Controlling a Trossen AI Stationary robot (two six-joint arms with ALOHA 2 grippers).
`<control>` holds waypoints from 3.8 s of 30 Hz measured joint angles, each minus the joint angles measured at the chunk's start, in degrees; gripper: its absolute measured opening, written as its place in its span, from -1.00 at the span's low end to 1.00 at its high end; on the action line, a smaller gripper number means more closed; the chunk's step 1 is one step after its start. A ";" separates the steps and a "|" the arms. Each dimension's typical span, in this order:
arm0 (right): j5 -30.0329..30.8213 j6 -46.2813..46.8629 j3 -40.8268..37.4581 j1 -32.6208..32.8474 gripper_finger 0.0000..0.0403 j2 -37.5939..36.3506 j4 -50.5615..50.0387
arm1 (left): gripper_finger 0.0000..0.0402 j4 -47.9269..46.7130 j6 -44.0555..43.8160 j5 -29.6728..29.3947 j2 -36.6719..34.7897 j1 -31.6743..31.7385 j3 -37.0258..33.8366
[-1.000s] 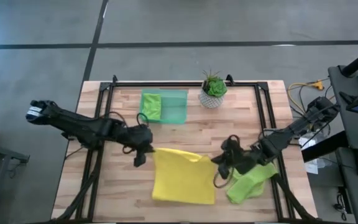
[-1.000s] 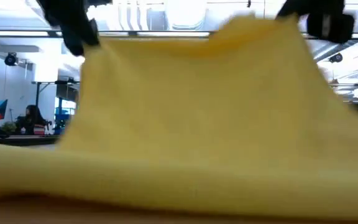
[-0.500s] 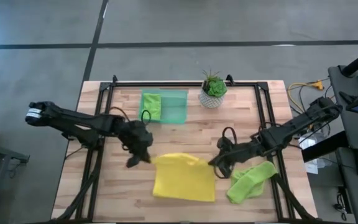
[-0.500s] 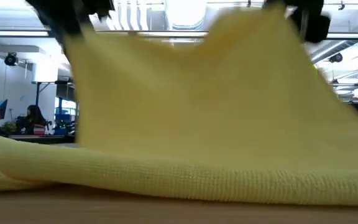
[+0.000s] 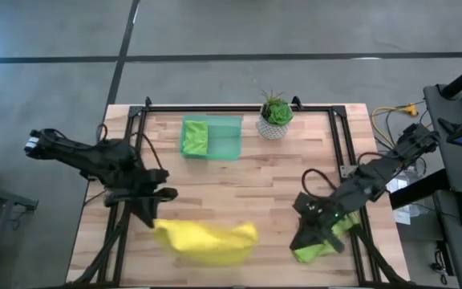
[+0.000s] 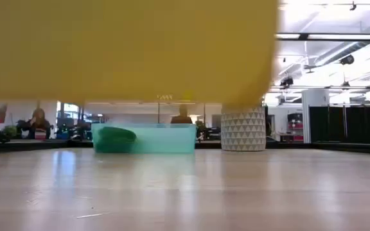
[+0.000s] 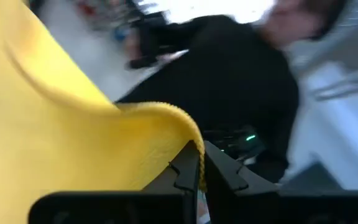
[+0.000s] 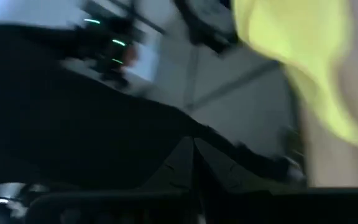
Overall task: Fold microfiber towels
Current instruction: Fold the yellow microfiber towel
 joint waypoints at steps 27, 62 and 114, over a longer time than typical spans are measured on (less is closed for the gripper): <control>5.96 -15.00 -24.50 -17.70 -0.92 21.07 28.36 | -1.00 -35.65 39.21 -25.07 26.28 10.79 -4.55; 15.02 -39.15 3.85 -19.00 -0.83 52.23 6.80 | -1.00 -38.14 37.93 -22.00 18.84 10.77 -4.55; -5.38 -30.09 20.21 -17.52 -0.96 12.21 -43.18 | -1.00 -51.84 25.67 -14.14 6.01 8.36 11.87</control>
